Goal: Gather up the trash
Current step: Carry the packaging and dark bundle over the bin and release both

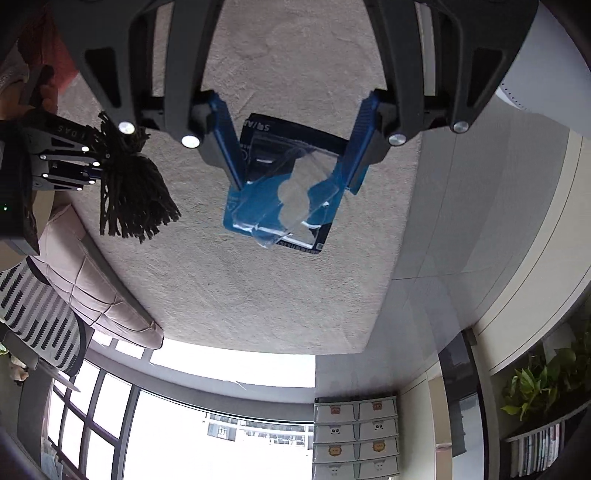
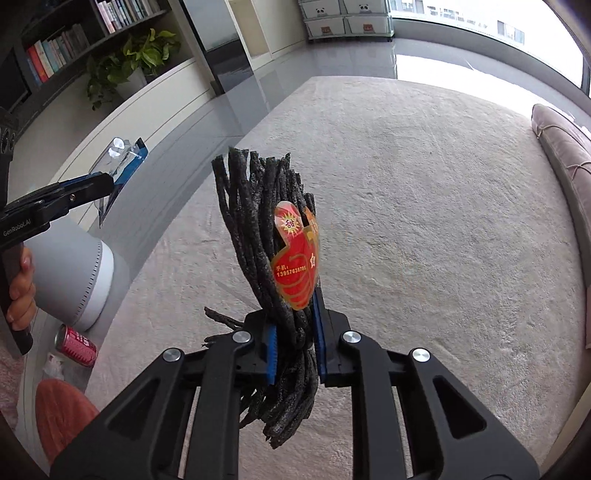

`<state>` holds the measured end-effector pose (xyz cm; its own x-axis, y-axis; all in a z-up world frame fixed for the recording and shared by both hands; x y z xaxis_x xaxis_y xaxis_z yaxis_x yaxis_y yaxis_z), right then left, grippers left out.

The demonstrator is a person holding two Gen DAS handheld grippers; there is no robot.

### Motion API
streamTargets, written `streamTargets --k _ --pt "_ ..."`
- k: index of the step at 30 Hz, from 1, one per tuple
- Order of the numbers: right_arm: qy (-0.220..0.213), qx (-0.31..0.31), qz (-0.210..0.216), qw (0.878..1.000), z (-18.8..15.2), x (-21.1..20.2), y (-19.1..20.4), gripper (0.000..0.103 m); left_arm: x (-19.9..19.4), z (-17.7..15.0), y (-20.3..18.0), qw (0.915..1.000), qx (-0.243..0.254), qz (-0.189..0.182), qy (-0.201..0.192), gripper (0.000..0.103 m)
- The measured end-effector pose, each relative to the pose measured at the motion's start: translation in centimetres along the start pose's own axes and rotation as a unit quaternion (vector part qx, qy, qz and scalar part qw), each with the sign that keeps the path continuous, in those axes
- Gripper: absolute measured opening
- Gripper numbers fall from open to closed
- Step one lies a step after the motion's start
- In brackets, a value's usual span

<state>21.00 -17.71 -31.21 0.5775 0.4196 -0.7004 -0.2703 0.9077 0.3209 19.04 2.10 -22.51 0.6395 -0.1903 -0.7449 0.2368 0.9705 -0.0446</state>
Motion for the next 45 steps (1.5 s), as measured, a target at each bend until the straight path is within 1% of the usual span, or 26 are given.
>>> streamTargets --k 3,6,9,13,16,18,20,23,25,26,27,28,29,32,35,39,45 --pt "-0.021 -0.043 0.035 0.998 1.9 -2.1 6.2 0.015 -6.1 -1.0 4.5 0.9989 -0.026 0.031 -0.022 0.054" --pt "-0.052 -0.092 0.076 0.992 4.5 -4.3 13.7 0.015 -12.8 -1.7 9.1 0.995 -0.045 0.073 -0.051 0.054" --pt "-0.082 -0.137 0.122 0.98 7.3 -6.4 21.8 0.015 -19.5 -2.3 13.5 0.9879 -0.054 0.122 -0.079 0.054" --pt "-0.107 -0.192 0.185 0.958 10.3 -9.0 32.8 0.015 -27.2 -4.2 18.8 0.9753 -0.07 0.182 -0.103 0.055" --pt "-0.115 -0.234 0.212 0.942 11.7 -9.5 40.3 0.015 -30.9 -6.5 22.2 0.9663 -0.092 0.217 -0.103 0.055" --pt "-0.116 -0.252 0.221 0.935 12.3 -9.2 44.6 0.015 -32.6 -8.0 23.9 0.9614 -0.108 0.233 -0.098 0.055" --pt "-0.112 -0.26 0.228 0.932 12.6 -8.4 48.2 0.015 -33.7 -9.4 25.4 0.9578 -0.122 0.243 -0.094 0.055" --pt "-0.101 -0.267 0.228 0.931 12.7 -6.9 52.4 0.016 -35.0 -11.1 26.9 0.9537 -0.135 0.252 -0.093 0.055" --pt "-0.097 -0.272 0.224 0.931 12.5 -6.2 54.2 0.018 -35.5 -11.9 27.6 0.952 -0.143 0.254 -0.095 0.055" --pt "-0.095 -0.275 0.221 0.931 12.6 -5.7 54.9 0.028 -35.6 -12.1 27.9 0.9515 -0.146 0.254 -0.095 0.055" --pt "-0.094 -0.277 0.217 0.932 12.6 -5.4 55.5 0.043 -35.7 -12.4 28.3 0.9512 -0.148 0.254 -0.095 0.055" --pt "-0.098 -0.276 0.213 0.932 12.4 -5.3 55.5 0.051 -35.6 -12.5 28.7 0.951 -0.15 0.253 -0.093 0.055" --pt "-0.106 -0.273 0.212 0.932 12.5 -5.5 55.6 0.062 -35.3 -12.6 29.1 0.9512 -0.153 0.251 -0.092 0.055" --pt "-0.114 -0.273 0.211 0.932 12.7 -6.0 55.7 0.063 -34.5 -12.5 29.9 0.9521 -0.159 0.246 -0.089 0.055" --pt "-0.118 -0.262 0.214 0.934 13.1 -6.6 54.9 0.063 -33.2 -12.2 30.3 0.9538 -0.164 0.236 -0.086 0.055" --pt "-0.118 -0.253 0.207 0.938 12.8 -7.4 52.5 0.063 -31.2 -11.5 30.5 0.9554 -0.171 0.227 -0.079 0.055" --pt "-0.113 -0.246 0.187 0.944 11.5 -7.5 48.4 0.063 -28.0 -10.0 30.2 0.9563 -0.163 0.235 -0.059 0.059"
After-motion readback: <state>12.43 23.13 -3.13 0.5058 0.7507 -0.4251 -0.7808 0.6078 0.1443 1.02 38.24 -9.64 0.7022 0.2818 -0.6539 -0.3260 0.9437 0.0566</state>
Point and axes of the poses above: each gripper's, at about its wrist camera, not at the fingertips, and x roughly the way its jaws point, y to its left, z to its top, the point moved 6 cm from there along x, roughly the way its jaws point, and after that the axes turned 1 degree about -y, right-handed, at the moved point
